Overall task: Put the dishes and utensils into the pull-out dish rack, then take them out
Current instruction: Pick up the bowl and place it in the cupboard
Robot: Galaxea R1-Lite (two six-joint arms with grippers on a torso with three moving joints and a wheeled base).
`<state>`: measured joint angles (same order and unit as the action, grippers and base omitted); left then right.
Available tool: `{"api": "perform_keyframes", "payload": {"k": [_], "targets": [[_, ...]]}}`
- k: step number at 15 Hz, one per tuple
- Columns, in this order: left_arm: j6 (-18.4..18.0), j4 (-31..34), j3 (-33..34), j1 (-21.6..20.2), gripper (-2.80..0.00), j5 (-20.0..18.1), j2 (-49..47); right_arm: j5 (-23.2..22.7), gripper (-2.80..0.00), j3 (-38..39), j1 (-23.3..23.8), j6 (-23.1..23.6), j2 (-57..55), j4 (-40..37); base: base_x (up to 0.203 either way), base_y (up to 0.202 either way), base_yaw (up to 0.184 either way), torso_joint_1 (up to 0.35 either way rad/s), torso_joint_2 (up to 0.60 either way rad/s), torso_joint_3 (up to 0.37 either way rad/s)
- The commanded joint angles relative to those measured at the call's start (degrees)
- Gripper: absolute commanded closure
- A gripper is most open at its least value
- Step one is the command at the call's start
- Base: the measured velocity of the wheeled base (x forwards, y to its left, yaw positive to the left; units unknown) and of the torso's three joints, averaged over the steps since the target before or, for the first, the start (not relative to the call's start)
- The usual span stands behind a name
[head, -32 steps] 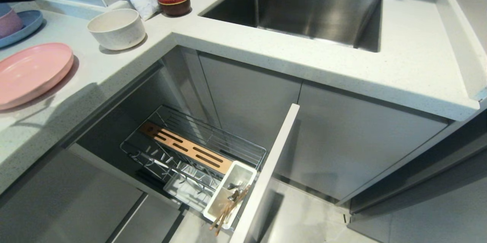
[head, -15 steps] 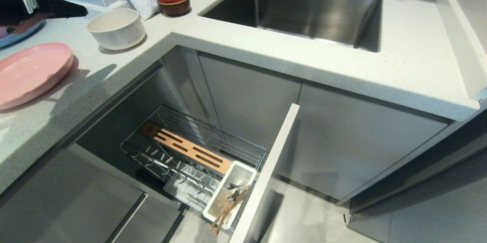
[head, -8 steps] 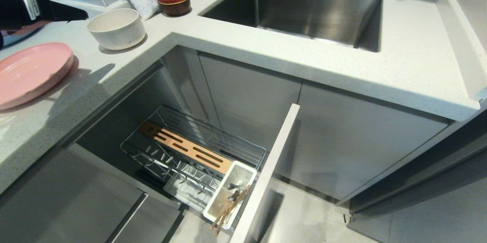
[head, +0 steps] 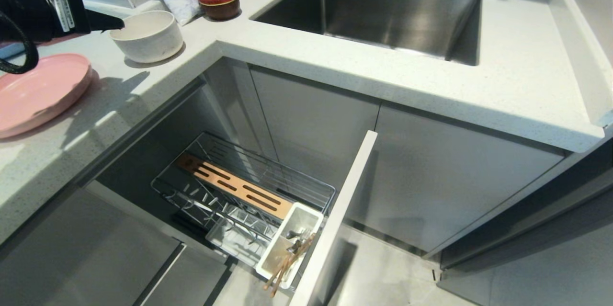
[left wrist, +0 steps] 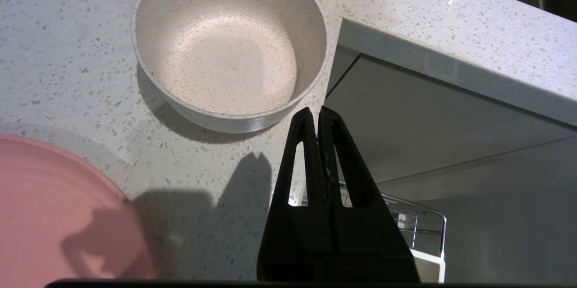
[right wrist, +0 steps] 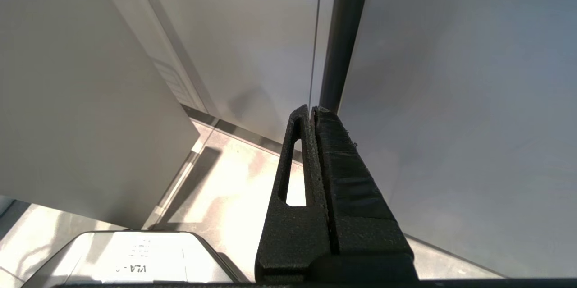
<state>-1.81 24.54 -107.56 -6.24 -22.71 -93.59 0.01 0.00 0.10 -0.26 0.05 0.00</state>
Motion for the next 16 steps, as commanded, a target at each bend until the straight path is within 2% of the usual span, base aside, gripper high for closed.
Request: {"api": "perform_keyframes", "payload": {"k": [1,4,6,16], "targets": [[1.1,-2.0,0.0,0.8,-2.80,-0.2,-1.9,0.0,0.00,0.1,0.0,0.0,0.2,0.0,0.000,0.000,0.000,0.000,0.00,0.000],[5.6,-6.1,-0.6,1.5,-2.80,-0.1,-3.3,0.0,0.00,0.1,0.0,0.0,0.2,0.0,0.000,0.000,0.000,0.000,0.00,0.000],[8.1,-6.5,-2.0,1.7,-2.80,-0.1,-4.4,0.1,0.00,0.1,0.0,0.0,0.2,0.0,0.000,0.000,0.000,0.000,0.00,0.000],[8.3,-9.2,-2.6,4.1,-2.80,-0.2,-8.8,0.1,0.00,0.1,0.0,0.0,0.2,0.0,0.000,0.000,0.000,0.000,0.00,0.000]]}}
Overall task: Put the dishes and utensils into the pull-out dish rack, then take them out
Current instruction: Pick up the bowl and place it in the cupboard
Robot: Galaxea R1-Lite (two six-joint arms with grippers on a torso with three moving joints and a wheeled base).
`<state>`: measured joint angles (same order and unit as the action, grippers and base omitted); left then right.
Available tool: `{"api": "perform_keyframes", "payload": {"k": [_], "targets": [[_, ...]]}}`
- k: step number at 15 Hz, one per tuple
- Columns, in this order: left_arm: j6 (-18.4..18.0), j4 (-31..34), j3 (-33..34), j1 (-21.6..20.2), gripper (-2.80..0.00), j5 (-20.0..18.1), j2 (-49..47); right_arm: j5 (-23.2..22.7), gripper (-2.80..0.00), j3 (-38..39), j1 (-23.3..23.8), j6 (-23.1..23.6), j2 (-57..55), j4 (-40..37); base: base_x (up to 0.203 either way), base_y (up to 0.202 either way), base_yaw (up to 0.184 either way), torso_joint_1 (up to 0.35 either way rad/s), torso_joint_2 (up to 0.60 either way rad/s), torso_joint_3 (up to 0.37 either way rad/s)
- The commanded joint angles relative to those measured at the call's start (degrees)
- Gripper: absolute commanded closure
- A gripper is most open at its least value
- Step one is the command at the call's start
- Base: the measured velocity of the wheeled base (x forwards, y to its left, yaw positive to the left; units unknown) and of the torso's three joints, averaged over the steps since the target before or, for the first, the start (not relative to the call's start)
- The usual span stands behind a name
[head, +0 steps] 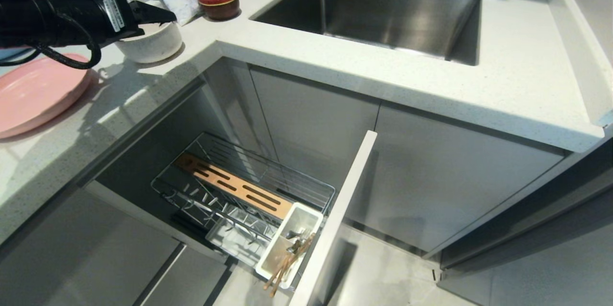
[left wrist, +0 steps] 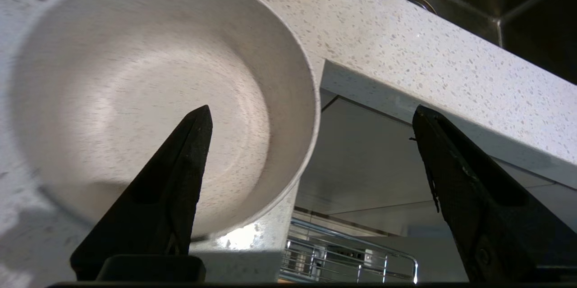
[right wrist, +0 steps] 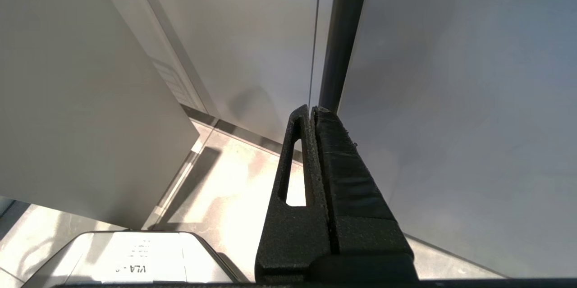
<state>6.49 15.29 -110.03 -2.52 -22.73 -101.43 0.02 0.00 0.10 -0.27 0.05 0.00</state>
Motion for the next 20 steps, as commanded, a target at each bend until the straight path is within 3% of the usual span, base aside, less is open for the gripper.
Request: {"api": "perform_keyframes", "payload": {"k": [1,15,16,20], "targets": [[0.0,0.0,-0.1,0.4,-2.80,-0.1,-1.2,0.0,0.00,0.1,0.0,0.0,0.2,0.0,0.000,0.000,0.000,0.000,0.00,0.000],[-0.3,-1.2,-0.4,0.8,-2.80,-0.1,-2.7,0.1,0.00,0.1,0.0,0.0,0.2,0.0,0.000,0.000,0.000,0.000,0.00,0.000],[-0.3,-1.2,-0.4,0.8,0.00,0.0,-2.7,0.0,0.00,0.1,0.0,0.0,0.2,0.0,0.000,0.000,0.000,0.000,0.00,0.000],[-0.3,-1.2,-0.4,0.8,0.00,0.1,-2.9,0.0,0.00,0.1,0.0,0.0,0.2,0.0,0.000,0.000,0.000,0.000,0.00,0.000]]}}
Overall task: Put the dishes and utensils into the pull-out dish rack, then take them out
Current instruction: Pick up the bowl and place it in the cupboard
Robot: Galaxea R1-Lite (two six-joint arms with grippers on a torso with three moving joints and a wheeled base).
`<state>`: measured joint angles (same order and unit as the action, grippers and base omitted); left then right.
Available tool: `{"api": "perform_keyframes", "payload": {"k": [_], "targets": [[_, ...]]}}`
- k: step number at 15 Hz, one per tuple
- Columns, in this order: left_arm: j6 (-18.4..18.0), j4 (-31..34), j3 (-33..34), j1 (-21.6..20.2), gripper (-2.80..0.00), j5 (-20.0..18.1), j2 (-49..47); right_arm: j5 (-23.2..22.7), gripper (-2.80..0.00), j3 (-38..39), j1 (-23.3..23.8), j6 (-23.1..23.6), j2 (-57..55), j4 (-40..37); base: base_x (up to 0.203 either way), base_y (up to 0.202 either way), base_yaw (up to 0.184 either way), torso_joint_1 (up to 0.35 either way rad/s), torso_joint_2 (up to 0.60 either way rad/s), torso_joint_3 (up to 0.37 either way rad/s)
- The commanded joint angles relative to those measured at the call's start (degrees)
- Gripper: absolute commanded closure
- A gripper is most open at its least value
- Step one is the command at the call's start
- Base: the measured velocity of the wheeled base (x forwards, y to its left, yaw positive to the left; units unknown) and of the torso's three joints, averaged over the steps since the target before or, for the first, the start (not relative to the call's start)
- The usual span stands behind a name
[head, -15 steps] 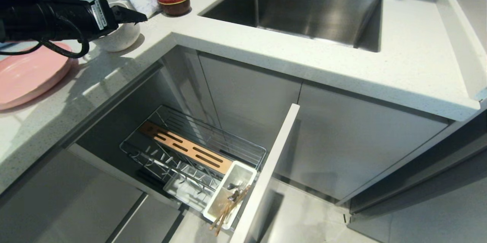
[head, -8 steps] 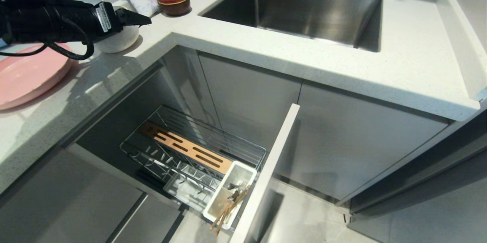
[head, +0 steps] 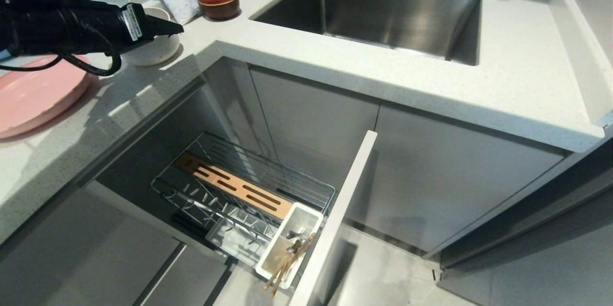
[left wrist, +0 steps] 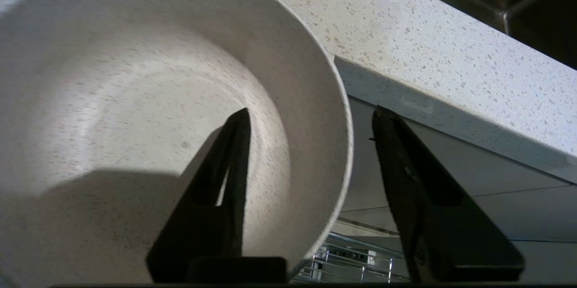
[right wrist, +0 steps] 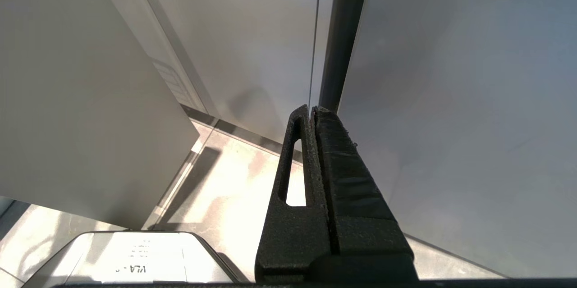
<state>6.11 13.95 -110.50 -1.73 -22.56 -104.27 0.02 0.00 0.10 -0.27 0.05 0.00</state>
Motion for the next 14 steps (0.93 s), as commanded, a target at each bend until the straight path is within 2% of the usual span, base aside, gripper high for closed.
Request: {"api": "perform_keyframes", "payload": {"k": [1,9,12,14], "targets": [[0.0,0.1,0.0,0.0,0.00,-0.1,-0.1,0.1,0.00,0.1,0.0,0.0,0.2,0.0,0.000,0.000,0.000,0.000,0.00,0.000],[0.0,0.2,0.1,0.1,0.00,0.0,0.2,0.0,0.00,0.1,0.0,0.0,0.2,0.0,0.000,0.000,0.000,0.000,0.00,0.000],[0.4,0.8,0.0,0.1,0.00,1.3,2.4,0.1,0.00,0.1,0.0,0.0,0.2,0.0,0.000,0.000,0.000,0.000,0.00,0.000],[2.5,1.5,0.1,0.9,0.00,3.0,4.9,0.0,0.00,0.1,0.0,0.0,0.2,0.0,0.000,0.000,0.000,0.000,0.00,0.000]]}}
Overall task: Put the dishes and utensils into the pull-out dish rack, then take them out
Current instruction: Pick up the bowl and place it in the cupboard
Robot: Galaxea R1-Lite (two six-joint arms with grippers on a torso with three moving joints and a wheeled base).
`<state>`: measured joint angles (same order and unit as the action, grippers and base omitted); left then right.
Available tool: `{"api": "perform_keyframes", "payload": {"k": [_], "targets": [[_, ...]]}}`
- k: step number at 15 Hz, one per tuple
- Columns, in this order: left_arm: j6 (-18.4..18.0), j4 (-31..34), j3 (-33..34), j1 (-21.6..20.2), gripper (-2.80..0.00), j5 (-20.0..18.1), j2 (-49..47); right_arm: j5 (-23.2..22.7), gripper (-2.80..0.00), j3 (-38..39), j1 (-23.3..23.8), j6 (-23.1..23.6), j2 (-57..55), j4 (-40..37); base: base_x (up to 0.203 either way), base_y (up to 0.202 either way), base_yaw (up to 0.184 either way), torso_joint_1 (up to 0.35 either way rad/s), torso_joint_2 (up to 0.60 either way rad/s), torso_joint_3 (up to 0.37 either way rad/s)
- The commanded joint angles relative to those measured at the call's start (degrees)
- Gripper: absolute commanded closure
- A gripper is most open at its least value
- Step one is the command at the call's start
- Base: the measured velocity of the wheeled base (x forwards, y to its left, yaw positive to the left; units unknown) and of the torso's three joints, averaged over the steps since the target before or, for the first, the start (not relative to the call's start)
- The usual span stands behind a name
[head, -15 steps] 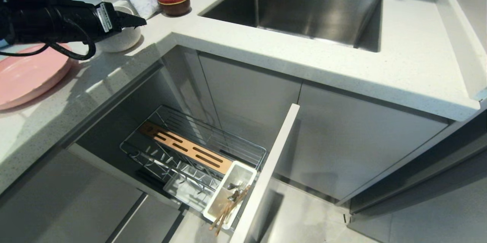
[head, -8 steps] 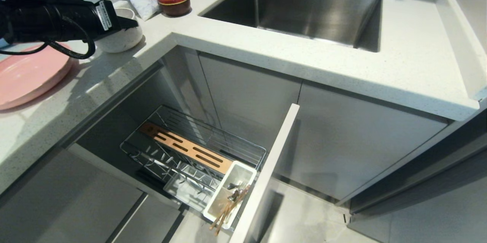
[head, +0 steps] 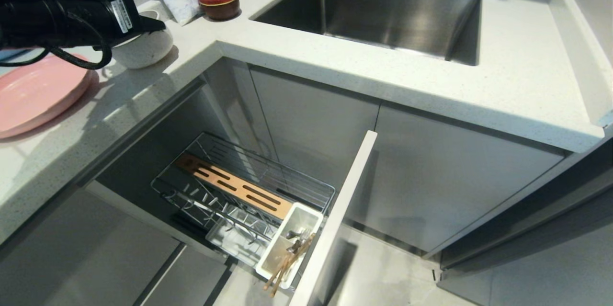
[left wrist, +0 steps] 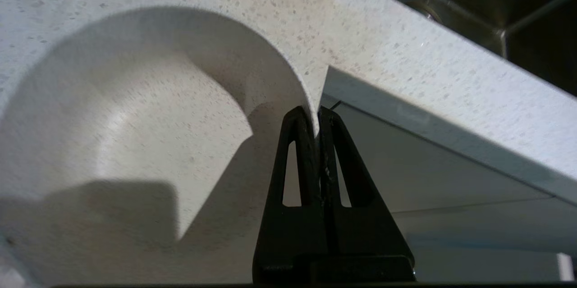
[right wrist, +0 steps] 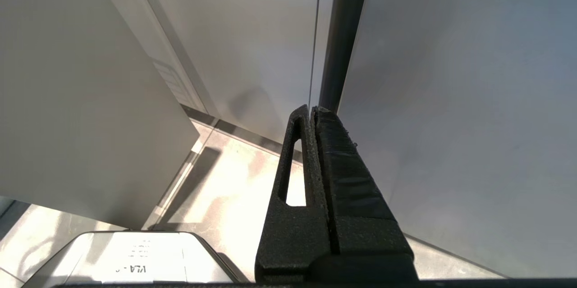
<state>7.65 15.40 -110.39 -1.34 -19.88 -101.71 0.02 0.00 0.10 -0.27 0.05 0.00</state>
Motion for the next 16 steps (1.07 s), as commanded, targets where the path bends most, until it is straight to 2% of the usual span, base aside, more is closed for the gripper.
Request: {"api": "perform_keyframes", "payload": {"k": [1,6,9,16], "targets": [[2.6,0.3,0.0,0.9,0.00,1.1,3.9,0.0,0.00,0.1,0.0,0.0,0.2,0.0,0.000,0.000,0.000,0.000,0.00,0.000],[12.3,0.9,0.8,4.1,0.00,5.1,12.2,0.0,0.00,0.1,0.0,0.0,0.2,0.0,0.000,0.000,0.000,0.000,0.00,0.000],[17.6,4.1,1.8,9.0,0.00,6.0,17.8,0.0,0.00,0.1,0.0,0.0,0.2,0.0,0.000,0.000,0.000,0.000,0.00,0.000],[17.9,12.5,9.2,25.2,0.00,6.0,27.5,0.0,0.00,0.1,0.0,0.0,0.2,0.0,0.000,0.000,0.000,0.000,0.00,0.000]]}}
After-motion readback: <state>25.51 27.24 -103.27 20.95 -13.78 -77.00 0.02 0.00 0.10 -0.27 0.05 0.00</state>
